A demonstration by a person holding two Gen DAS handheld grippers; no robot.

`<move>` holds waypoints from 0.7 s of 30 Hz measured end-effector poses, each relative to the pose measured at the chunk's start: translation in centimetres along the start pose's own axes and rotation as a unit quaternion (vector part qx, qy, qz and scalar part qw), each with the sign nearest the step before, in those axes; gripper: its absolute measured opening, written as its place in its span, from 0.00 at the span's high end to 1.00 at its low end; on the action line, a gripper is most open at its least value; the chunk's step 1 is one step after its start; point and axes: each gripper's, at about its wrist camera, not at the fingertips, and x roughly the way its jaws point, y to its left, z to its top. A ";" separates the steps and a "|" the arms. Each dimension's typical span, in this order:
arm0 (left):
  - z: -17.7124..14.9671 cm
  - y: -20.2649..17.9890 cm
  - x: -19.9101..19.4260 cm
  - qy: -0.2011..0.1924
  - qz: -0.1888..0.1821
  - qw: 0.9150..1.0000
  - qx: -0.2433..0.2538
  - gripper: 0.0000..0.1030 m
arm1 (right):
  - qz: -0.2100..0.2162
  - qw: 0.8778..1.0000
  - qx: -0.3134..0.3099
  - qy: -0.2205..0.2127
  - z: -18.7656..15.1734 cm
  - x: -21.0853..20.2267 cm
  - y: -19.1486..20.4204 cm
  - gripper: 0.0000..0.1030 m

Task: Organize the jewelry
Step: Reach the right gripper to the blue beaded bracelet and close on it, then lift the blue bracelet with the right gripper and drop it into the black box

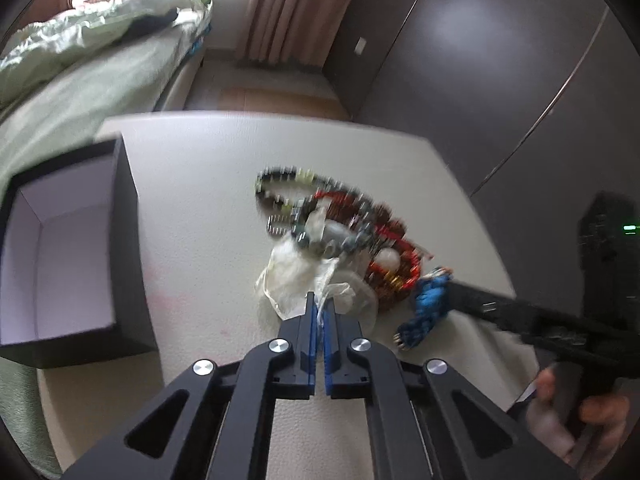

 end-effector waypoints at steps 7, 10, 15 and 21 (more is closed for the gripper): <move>0.7 -1.3 -4.7 -0.046 -0.007 0.999 0.013 1.00 | -0.035 0.999 -0.017 -0.008 0.1 0.8 0.8 0.56; 1.0 -1.9 -6.9 -0.069 -0.003 0.997 0.018 1.00 | -0.015 1.000 -0.006 0.007 0.0 1.4 0.4 0.84; 1.7 -2.2 -10.4 -0.097 0.004 0.995 0.018 1.00 | 0.004 1.000 -0.016 -0.018 -0.3 -0.1 0.8 0.85; 2.1 -1.7 -13.8 -0.124 0.023 0.992 0.023 1.00 | 0.058 0.998 -0.001 -0.030 -0.3 -1.8 1.2 0.85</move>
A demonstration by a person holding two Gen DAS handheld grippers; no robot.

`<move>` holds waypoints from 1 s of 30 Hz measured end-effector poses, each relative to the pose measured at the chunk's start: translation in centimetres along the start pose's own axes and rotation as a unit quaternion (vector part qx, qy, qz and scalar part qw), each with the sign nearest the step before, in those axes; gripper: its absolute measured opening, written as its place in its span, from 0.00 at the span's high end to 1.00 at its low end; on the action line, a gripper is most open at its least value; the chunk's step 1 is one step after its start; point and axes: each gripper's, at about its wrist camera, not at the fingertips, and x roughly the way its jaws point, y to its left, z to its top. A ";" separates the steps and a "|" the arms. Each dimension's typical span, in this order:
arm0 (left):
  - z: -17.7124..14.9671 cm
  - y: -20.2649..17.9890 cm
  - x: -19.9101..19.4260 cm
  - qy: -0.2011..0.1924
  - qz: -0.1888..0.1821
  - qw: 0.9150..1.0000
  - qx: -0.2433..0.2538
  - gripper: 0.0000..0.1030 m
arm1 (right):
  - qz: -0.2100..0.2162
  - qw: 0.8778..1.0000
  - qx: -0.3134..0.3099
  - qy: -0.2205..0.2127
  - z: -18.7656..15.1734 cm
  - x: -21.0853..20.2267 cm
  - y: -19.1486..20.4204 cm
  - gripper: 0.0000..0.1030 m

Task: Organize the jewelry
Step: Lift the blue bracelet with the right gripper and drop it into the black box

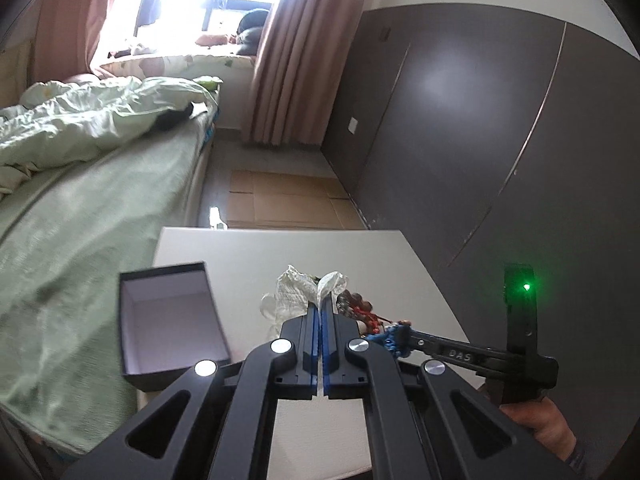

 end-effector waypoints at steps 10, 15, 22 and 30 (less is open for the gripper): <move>1.0 2.9 -2.8 -0.021 0.041 0.999 -0.020 1.00 | 0.041 0.997 -0.055 -0.044 3.3 -2.0 5.9 0.85; 1.1 5.3 -3.2 -0.024 0.065 0.997 -0.030 1.00 | 0.069 0.993 -0.086 -0.052 4.7 -1.0 10.1 0.85; 1.3 7.9 -1.6 -0.018 0.071 0.995 -0.063 1.00 | 0.090 0.987 -0.129 -0.033 5.3 1.1 14.1 0.85; 0.6 9.9 2.6 0.032 0.091 0.993 -0.069 0.92 | 0.110 0.982 -0.149 -0.025 5.7 2.8 16.5 0.85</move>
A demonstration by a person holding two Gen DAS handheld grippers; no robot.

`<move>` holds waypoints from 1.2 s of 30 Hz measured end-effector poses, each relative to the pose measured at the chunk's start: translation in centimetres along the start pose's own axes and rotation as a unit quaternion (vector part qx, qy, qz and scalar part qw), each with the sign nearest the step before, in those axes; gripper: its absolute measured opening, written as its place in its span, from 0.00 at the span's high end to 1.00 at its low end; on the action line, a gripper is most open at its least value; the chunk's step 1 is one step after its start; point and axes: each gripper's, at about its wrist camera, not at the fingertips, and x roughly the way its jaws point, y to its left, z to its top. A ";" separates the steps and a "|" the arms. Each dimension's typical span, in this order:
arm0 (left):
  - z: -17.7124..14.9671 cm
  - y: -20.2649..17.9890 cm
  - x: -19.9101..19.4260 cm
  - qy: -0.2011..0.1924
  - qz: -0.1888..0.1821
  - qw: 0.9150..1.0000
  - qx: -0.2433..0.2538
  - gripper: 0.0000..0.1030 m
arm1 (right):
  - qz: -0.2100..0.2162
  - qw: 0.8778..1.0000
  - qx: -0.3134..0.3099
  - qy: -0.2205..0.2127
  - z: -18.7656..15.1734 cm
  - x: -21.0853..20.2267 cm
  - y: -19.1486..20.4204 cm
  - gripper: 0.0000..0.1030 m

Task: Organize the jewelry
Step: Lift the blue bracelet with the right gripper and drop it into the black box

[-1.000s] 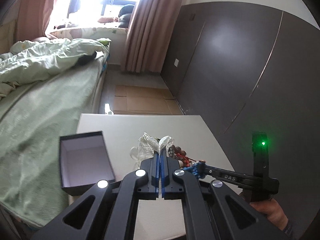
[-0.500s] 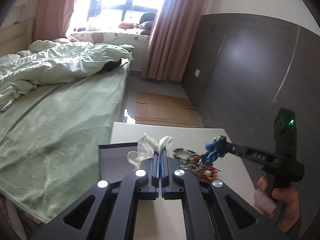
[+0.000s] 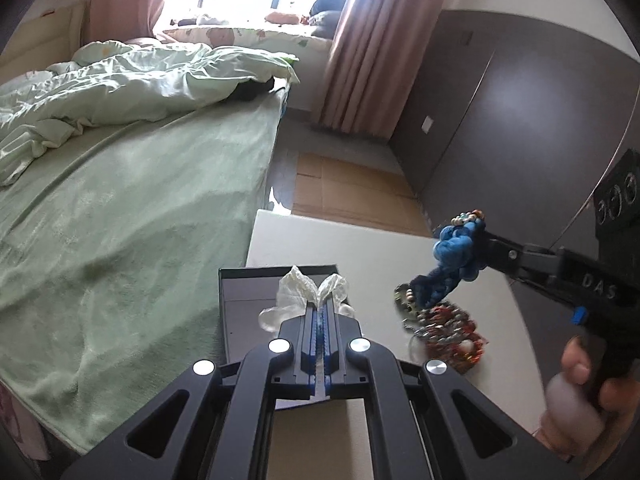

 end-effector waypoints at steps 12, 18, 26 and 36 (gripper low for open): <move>-1.4 2.8 -3.1 -0.054 0.038 0.997 -0.029 0.29 | 0.008 0.998 0.016 0.059 -1.4 5.3 0.1 0.85; -2.2 3.7 -4.8 -0.068 0.049 0.996 -0.042 0.22 | 0.038 0.994 0.025 0.104 -2.3 7.2 0.6 0.42; -2.9 3.0 -6.2 -0.077 0.044 0.995 -0.046 0.20 | -0.014 0.996 0.059 0.067 -2.3 2.4 -2.4 0.21; -3.8 -1.8 -5.0 -0.063 -0.001 0.998 -0.021 0.23 | -0.078 0.991 0.109 0.030 -3.2 -3.5 -8.3 0.22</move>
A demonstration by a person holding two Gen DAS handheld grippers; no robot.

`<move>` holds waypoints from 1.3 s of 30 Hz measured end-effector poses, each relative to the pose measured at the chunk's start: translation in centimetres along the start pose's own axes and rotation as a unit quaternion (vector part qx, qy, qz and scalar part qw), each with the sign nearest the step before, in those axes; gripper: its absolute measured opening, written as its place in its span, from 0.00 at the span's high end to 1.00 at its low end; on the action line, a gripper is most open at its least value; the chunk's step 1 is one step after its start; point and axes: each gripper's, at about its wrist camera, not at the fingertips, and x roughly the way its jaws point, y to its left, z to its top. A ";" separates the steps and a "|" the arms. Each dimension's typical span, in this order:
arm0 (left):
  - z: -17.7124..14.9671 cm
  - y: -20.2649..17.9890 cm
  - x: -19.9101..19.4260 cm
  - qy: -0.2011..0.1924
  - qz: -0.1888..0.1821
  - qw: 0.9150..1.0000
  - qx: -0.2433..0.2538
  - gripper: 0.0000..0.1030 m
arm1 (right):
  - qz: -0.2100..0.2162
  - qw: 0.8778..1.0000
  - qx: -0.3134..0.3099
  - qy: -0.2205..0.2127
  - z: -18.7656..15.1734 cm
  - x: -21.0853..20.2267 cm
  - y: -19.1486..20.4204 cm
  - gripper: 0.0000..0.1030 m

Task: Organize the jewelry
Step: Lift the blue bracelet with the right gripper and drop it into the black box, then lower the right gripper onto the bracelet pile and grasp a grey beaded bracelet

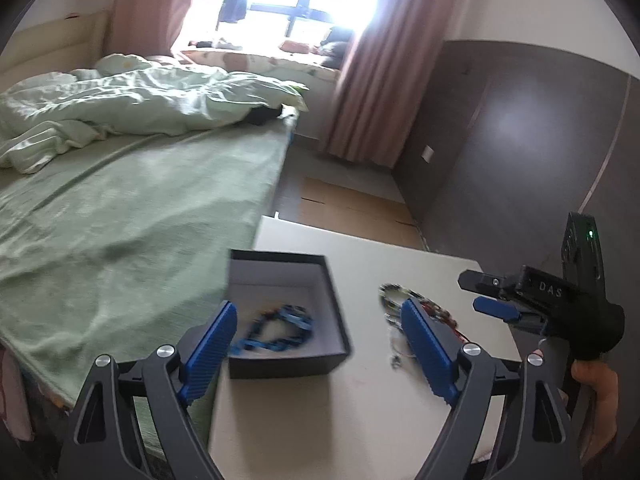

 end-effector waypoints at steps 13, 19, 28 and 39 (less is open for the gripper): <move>-1.9 -6.0 3.6 0.053 -0.058 0.996 0.043 0.50 | 0.008 0.997 0.078 -0.004 -1.1 -2.1 -4.4 0.42; -2.9 -7.4 6.0 0.086 -0.082 0.992 0.043 0.64 | 0.019 0.993 0.118 0.012 -1.7 -1.6 -6.3 0.62; -4.7 -8.8 10.0 0.121 -0.084 0.988 0.053 0.68 | 0.002 0.990 0.141 0.024 -2.2 -0.7 -7.6 0.71; -6.2 -8.8 13.8 0.152 -0.059 0.984 0.069 0.68 | 0.001 0.989 0.140 0.037 -2.5 0.0 -7.7 0.71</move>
